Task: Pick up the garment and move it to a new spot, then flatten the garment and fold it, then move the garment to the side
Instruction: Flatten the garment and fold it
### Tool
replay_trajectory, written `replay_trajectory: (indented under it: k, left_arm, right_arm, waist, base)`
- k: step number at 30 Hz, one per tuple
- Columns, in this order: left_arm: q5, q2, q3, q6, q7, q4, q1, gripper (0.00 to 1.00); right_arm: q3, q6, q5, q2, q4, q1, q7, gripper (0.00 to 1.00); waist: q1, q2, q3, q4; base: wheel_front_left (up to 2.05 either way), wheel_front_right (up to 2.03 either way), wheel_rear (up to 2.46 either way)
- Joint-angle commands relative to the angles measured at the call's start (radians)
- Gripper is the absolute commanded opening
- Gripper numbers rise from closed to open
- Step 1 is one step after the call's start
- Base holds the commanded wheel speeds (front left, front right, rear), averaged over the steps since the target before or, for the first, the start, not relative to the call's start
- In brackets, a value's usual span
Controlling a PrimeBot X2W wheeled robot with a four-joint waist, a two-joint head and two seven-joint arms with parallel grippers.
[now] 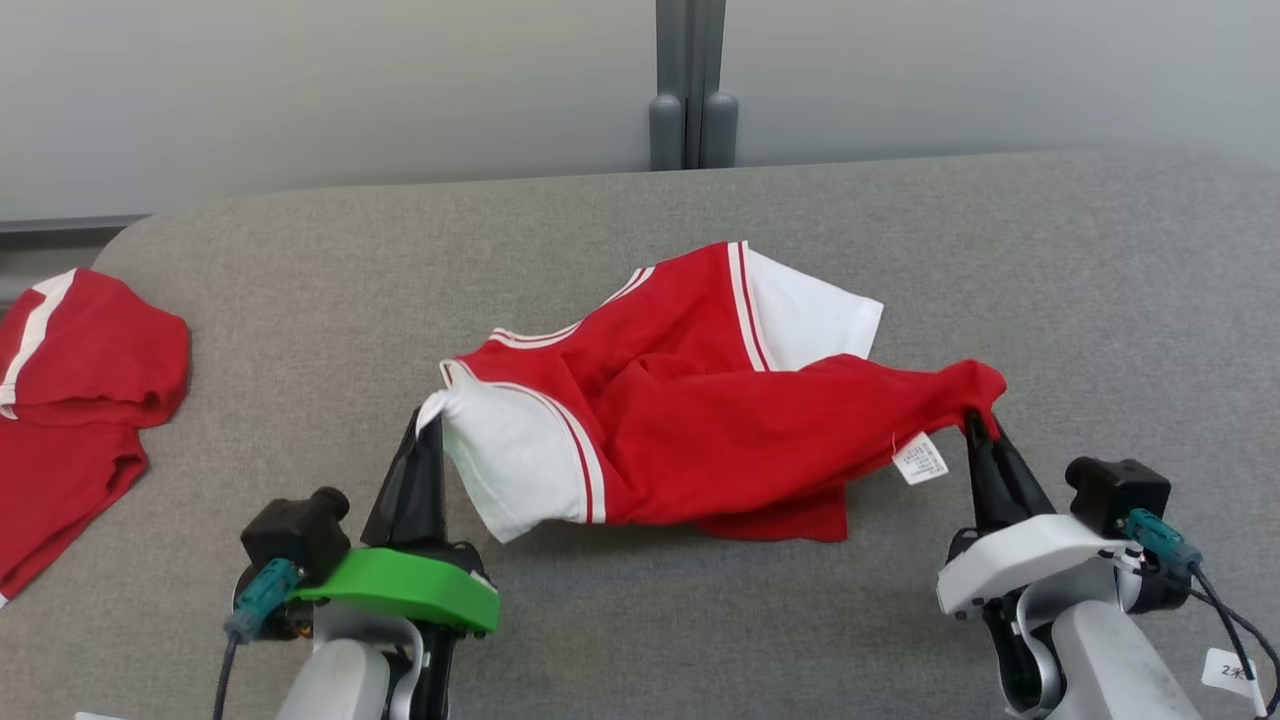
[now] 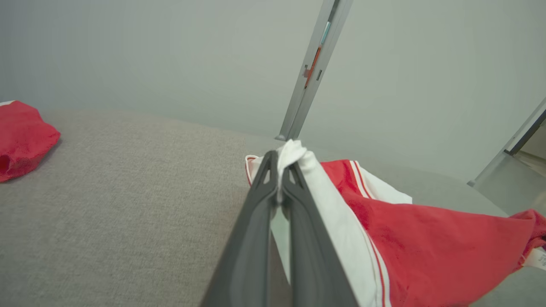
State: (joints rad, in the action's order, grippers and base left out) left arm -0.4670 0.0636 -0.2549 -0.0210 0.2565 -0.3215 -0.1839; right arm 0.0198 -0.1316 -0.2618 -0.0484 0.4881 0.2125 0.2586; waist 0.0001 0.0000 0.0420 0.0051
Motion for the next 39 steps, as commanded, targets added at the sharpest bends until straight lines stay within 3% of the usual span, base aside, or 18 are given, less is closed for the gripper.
replay_trajectory:
  k: [1,8,15,21,25,31,36,39]
  left_arm:
    - [-0.018,-0.002,0.007,-0.008,0.005,0.038,0.003,0.0]
    - [-0.113,-0.003,0.038,-0.018,-0.037,0.353,-0.047,0.0]
    - [-0.18,0.015,0.085,0.016,-0.13,0.693,-0.098,0.0]
    - [-0.168,0.054,0.102,0.051,-0.218,0.897,-0.144,0.0]
    - [-0.151,0.085,0.108,0.067,-0.272,0.943,-0.181,0.0]
    - [-0.157,0.099,0.107,0.067,-0.303,0.815,-0.224,0.0]
    - [-0.178,0.089,0.103,0.046,-0.308,0.628,-0.36,0.0]
    - [-0.128,0.115,0.106,0.029,-0.302,0.465,-0.536,0.0]
  right_arm:
    - [0.001,0.002,-0.005,-0.004,-0.047,-0.019,0.007,0.0]
    - [-0.023,0.002,-0.009,-0.004,-0.412,-0.079,-0.027,0.0]
    - [-0.075,0.002,-0.003,-0.004,-0.826,-0.157,-0.133,0.0]
    - [-0.13,0.002,-0.014,-0.003,-1.104,-0.194,-0.203,0.0]
    - [-0.162,0.001,0.031,-0.003,-1.213,-0.206,-0.251,0.0]
    - [-0.171,0.001,0.006,-0.003,-1.148,-0.187,-0.311,0.0]
    - [-0.113,0.001,-0.004,-0.006,-0.938,-0.013,-0.319,0.0]
    - [-0.08,0.001,0.012,-0.032,-0.749,0.207,-0.304,0.0]
  waist:
    - [-0.0001,0.0,-0.039,-0.011]
    - [-0.0001,0.0,-0.094,-0.023]
    - [-0.0001,0.0,-0.124,-0.047]
    - [-0.0001,0.0,-0.128,-0.081]
    - [-0.0001,0.0,-0.112,-0.1]
    - [-0.0001,0.0,-0.041,-0.121]
    - [-0.0001,0.0,0.107,-0.134]
    - [-0.0001,0.0,0.214,-0.145]
  base:
    - [0.0,0.0,0.0]
    - [0.0,0.0,0.0]
    - [0.0,0.0,0.0]
    - [0.0,0.0,0.0]
    - [0.0,0.0,0.0]
    - [0.0,0.0,0.0]
    - [0.0,0.0,0.0]
    - [0.0,0.0,0.0]
